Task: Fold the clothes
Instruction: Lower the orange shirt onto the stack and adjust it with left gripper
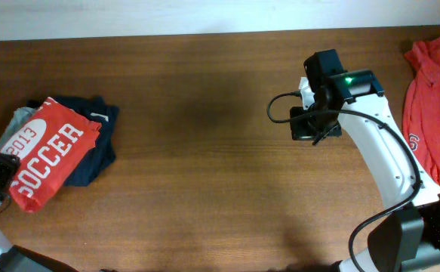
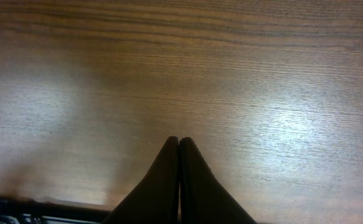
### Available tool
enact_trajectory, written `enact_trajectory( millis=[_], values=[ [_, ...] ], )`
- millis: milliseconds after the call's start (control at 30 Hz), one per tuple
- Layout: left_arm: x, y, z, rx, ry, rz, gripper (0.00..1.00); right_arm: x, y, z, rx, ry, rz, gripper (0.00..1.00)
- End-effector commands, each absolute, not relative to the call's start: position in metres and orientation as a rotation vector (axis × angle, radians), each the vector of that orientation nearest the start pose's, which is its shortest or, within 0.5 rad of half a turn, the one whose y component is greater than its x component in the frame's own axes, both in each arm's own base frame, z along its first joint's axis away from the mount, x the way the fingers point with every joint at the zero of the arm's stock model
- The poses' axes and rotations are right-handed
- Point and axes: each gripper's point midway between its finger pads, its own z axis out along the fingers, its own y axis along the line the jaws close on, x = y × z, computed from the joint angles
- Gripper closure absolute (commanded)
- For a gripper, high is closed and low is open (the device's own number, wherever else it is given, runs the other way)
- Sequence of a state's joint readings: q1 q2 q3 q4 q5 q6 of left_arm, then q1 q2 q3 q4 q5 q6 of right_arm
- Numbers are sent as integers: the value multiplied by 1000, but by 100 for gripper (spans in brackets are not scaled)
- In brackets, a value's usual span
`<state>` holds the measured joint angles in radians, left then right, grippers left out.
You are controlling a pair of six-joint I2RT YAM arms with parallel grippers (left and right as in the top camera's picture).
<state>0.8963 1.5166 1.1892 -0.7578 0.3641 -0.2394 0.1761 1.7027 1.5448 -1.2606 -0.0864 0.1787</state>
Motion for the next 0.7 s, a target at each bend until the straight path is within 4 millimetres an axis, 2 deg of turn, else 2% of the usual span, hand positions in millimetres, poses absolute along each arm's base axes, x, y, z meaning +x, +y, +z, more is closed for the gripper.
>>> enact_trajectory(
  millis=[0, 67, 167, 333, 400, 433, 533, 567, 600, 667],
  values=[
    [268, 252, 150, -1342, 2197, -210, 31, 337, 71, 159, -6, 2986, 152, 96],
    [264, 254, 161, -1337, 2172, -193, 30, 337, 71, 159, -6, 2988, 151, 96],
    [258, 255, 186, -1308, 2115, -156, 30, 337, 71, 159, -6, 2987, 152, 96],
    [248, 245, 243, -1199, 2000, -56, 29, 341, 72, 160, -7, 2969, 155, 96],
    [245, 241, 258, -1165, 1967, -29, 30, 343, 72, 160, -7, 2962, 157, 96],
    [246, 239, 260, -1153, 1967, -27, 34, 343, 72, 160, -7, 2961, 157, 96],
    [259, 234, 246, -1074, 2056, -34, 92, 344, 72, 160, -7, 2957, 158, 96],
    [266, 233, 234, -1057, 2100, -49, 100, 345, 72, 160, -8, 2955, 159, 96],
    [272, 232, 226, -1051, 2127, -64, 100, 345, 72, 161, -8, 2953, 158, 96],
    [288, 232, 192, -1067, 2214, -117, 99, 347, 73, 161, -9, 2947, 165, 96]
  ],
)
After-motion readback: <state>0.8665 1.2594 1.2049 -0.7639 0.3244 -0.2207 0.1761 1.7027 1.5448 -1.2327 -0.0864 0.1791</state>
